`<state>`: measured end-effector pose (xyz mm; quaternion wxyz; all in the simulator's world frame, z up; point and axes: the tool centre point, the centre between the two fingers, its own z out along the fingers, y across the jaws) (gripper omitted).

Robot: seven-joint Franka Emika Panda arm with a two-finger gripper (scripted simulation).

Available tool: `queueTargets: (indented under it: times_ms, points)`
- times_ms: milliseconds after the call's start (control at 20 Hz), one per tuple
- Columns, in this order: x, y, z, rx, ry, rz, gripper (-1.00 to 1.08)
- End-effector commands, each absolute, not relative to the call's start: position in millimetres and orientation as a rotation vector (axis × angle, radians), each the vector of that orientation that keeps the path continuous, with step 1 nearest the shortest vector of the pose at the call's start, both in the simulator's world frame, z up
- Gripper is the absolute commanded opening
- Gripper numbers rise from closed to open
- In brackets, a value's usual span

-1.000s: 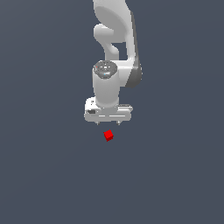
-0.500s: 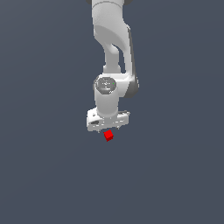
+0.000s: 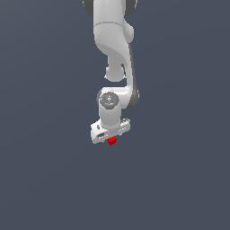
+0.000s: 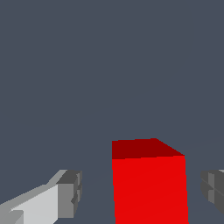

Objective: Pick up the red cube and move it to a goal position.

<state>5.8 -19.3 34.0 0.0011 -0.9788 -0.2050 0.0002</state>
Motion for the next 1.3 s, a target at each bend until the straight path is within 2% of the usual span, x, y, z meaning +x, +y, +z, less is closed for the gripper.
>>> queueTargets:
  times_ms: [0, 350, 400, 1250]
  points:
    - [6.6, -19.3, 26.3, -3.063, -0.692, -0.001, 1.00]
    - [7.6, -19.6, 20.0, -3.056, -0.729, 0.000, 1.00]
    - [7.6, -19.6, 20.0, -3.056, -0.729, 0.000, -1.00]
    - [4.2, -21.5, 31.5, -3.056, -0.729, 0.000, -1.00]
